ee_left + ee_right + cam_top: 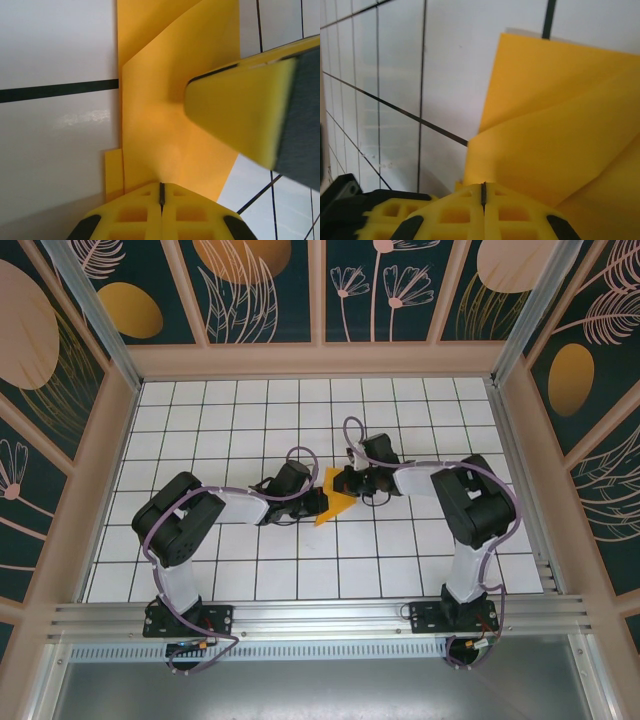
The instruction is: Fold a paper plane with a square sheet of paper (pick it up from the middle)
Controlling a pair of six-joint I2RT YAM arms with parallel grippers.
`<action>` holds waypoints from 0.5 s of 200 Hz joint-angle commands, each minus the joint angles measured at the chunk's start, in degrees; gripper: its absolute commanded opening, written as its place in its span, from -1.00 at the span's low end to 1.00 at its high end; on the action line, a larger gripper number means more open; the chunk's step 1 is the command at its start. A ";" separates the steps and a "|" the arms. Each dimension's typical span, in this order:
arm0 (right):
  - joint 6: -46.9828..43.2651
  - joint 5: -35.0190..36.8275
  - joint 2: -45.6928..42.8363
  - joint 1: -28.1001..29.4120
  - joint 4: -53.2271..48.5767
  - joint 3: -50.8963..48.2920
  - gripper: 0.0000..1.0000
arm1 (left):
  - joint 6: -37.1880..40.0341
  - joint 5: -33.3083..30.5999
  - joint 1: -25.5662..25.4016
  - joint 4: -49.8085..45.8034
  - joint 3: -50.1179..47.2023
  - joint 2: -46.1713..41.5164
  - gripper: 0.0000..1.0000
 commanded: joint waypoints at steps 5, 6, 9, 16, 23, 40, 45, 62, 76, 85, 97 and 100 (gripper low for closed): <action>-1.87 -1.03 2.38 0.08 -1.30 1.38 -1.00 | 0.94 -4.01 0.26 -7.81 -1.36 2.02 -1.00; -1.89 -0.95 2.45 0.04 -1.32 1.39 -1.00 | 0.90 -4.00 0.28 -7.83 -1.36 2.02 -1.00; -1.93 -0.76 2.54 -0.12 -1.37 1.49 -1.00 | 0.91 -3.99 0.22 -7.85 -1.38 2.02 -1.00; -2.08 -0.37 2.96 -0.67 -1.32 1.71 -1.00 | 0.95 -3.86 0.24 -7.85 -1.41 2.03 -1.00; -2.08 -0.22 3.25 -1.43 -1.04 1.81 -1.00 | 0.91 -3.75 0.27 -7.93 -1.61 2.11 -1.00; -1.71 0.75 3.94 -3.78 0.44 1.91 -1.00 | 1.02 -3.59 0.22 -7.97 -2.09 1.94 -1.00; -1.58 0.87 4.37 -4.78 0.88 2.00 -1.00 | 1.02 -3.55 0.28 -7.99 -2.29 1.94 -1.00; -0.45 1.23 5.79 -7.68 2.18 2.76 -1.00 | 0.86 -3.30 0.23 -7.78 -2.92 1.63 -1.00; -0.23 2.32 6.83 -9.37 2.13 3.93 -1.00 | 0.95 -3.13 0.23 -7.62 -3.25 1.65 -1.00; -0.16 3.05 7.46 -10.19 1.83 4.81 -1.00 | 0.89 -2.91 0.27 -7.38 -3.37 1.75 -1.00; 0.07 3.62 8.26 -11.27 1.53 6.04 -1.00 | 0.89 -2.76 0.21 -7.24 -3.47 1.84 -1.00; 0.11 3.81 8.36 -11.55 1.37 6.34 -1.00 | 0.88 -2.76 0.25 -7.25 -3.47 1.84 -1.00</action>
